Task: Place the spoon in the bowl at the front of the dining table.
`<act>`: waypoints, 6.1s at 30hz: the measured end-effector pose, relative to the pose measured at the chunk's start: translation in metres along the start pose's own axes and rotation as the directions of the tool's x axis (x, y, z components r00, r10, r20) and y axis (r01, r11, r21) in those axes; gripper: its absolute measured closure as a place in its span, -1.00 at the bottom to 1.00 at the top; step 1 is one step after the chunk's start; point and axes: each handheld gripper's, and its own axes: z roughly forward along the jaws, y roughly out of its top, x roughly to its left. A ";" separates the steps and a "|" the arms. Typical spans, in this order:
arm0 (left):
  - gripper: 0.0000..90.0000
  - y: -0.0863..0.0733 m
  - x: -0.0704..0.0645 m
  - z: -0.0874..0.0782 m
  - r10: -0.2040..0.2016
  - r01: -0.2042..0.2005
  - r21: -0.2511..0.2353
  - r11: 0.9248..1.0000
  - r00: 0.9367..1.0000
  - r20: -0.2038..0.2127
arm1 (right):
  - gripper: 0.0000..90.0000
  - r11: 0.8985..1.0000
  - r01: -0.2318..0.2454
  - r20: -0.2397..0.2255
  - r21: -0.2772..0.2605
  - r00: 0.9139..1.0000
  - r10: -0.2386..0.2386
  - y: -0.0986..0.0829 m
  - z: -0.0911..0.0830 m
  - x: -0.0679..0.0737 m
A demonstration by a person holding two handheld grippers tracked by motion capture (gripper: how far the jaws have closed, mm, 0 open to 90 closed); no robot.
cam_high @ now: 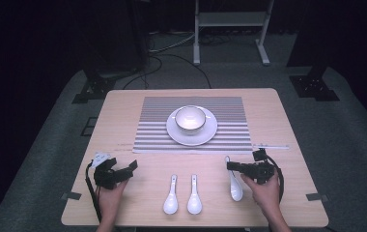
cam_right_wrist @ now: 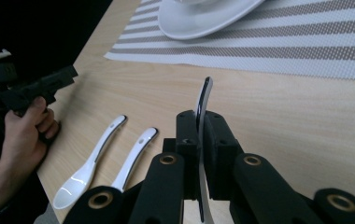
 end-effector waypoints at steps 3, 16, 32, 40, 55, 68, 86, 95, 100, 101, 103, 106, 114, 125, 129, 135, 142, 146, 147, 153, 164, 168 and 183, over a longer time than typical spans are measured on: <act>-0.92 0.000 0.000 0.000 0.001 -0.001 -0.001 1.000 1.000 0.000 | 0.90 1.000 -0.006 -0.008 -0.014 1.000 0.005 0.002 -0.001 0.001; -0.92 0.000 0.000 0.000 -0.005 0.005 -0.004 1.000 1.000 0.003 | 0.90 0.994 -0.041 -0.047 -0.105 0.998 0.037 0.028 -0.002 0.005; -0.92 0.000 0.001 0.000 -0.012 0.012 -0.007 1.000 1.000 0.006 | 0.90 0.985 -0.067 -0.065 -0.156 0.996 0.057 0.064 0.008 0.009; -0.92 0.000 0.001 0.000 -0.013 0.013 -0.007 1.000 1.000 0.006 | 0.90 0.981 -0.065 -0.046 -0.185 0.997 0.057 0.080 0.014 0.012; -0.92 0.000 0.002 -0.001 -0.016 0.016 -0.008 1.000 1.000 0.010 | 0.90 0.973 -0.071 -0.034 -0.222 0.997 0.065 0.109 0.032 0.022; -0.92 0.000 0.002 -0.001 -0.017 0.017 -0.007 1.000 1.000 0.011 | 0.90 0.965 -0.083 -0.031 -0.247 0.996 0.078 0.129 0.045 0.025; -0.92 0.000 0.002 -0.001 -0.019 0.019 -0.007 1.000 1.000 0.013 | 0.91 0.956 -0.115 -0.019 -0.271 0.993 0.114 0.147 0.067 0.023; -0.92 0.000 0.003 -0.001 -0.019 0.019 -0.008 1.000 1.000 0.015 | 0.91 0.936 -0.158 -0.037 -0.315 0.987 0.154 0.153 0.080 0.019; -0.92 0.000 0.003 -0.001 -0.020 0.020 -0.008 1.000 1.000 0.015 | 0.91 0.923 -0.185 -0.037 -0.338 0.982 0.184 0.157 0.088 0.015; -0.92 0.000 0.003 -0.001 -0.020 0.021 -0.008 1.000 1.000 0.016 | 0.91 0.918 -0.195 -0.036 -0.347 0.980 0.194 0.158 0.091 0.014; -0.92 0.000 0.003 -0.001 -0.021 0.021 -0.008 1.000 1.000 0.016 | 0.91 0.915 -0.199 -0.032 -0.352 0.979 0.200 0.159 0.094 0.013; -0.92 0.000 0.003 -0.001 -0.020 0.021 -0.008 1.000 1.000 0.017 | 0.91 0.910 -0.204 -0.034 -0.361 0.978 0.206 0.159 0.096 0.012; -0.92 0.000 0.003 -0.001 -0.021 0.021 -0.007 1.000 1.000 0.019 | 0.91 0.891 -0.221 -0.032 -0.397 0.973 0.227 0.156 0.104 0.008; -0.92 0.000 0.003 -0.001 -0.021 0.021 -0.010 1.000 1.000 0.019 | 0.91 0.887 -0.226 -0.034 -0.402 0.972 0.232 0.150 0.111 0.001; -0.92 0.000 0.003 -0.001 -0.023 0.023 -0.010 1.000 1.000 0.020 | 0.91 0.890 -0.233 -0.036 -0.392 0.971 0.238 0.146 0.115 -0.005; -0.92 0.000 0.003 -0.001 -0.022 0.022 -0.009 1.000 1.000 0.020 | 0.90 0.896 -0.243 -0.043 -0.370 0.969 0.245 0.141 0.119 -0.012; -0.92 0.000 0.003 -0.001 -0.023 0.023 -0.009 1.000 1.000 0.020 | 0.89 0.899 -0.263 -0.045 -0.351 0.963 0.264 0.136 0.121 -0.022; -0.92 0.000 0.003 -0.001 -0.023 0.023 -0.011 1.000 1.000 0.020 | 0.88 0.898 -0.274 -0.049 -0.345 0.960 0.275 0.134 0.121 -0.027; -0.92 0.000 0.003 -0.001 -0.022 0.022 -0.010 1.000 1.000 0.019 | 0.88 0.899 -0.276 -0.048 -0.341 0.960 0.277 0.133 0.121 -0.028; -0.92 0.000 0.003 -0.001 -0.021 0.021 -0.009 1.000 1.000 0.019 | 0.87 0.903 -0.276 -0.058 -0.328 0.960 0.273 0.131 0.120 -0.032; -0.92 0.000 0.003 -0.001 -0.019 0.019 -0.009 1.000 1.000 0.017 | 0.79 0.909 -0.269 -0.057 -0.317 0.963 0.265 0.127 0.117 -0.034; -0.92 -0.001 0.003 -0.001 -0.020 0.020 -0.009 1.000 1.000 0.016 | 0.76 0.915 -0.252 -0.046 -0.315 0.967 0.250 0.125 0.116 -0.034; -0.92 0.000 0.002 -0.001 -0.018 0.019 -0.007 1.000 1.000 0.011 | 0.49 0.933 -0.206 -0.030 -0.293 0.978 0.207 0.114 0.105 -0.034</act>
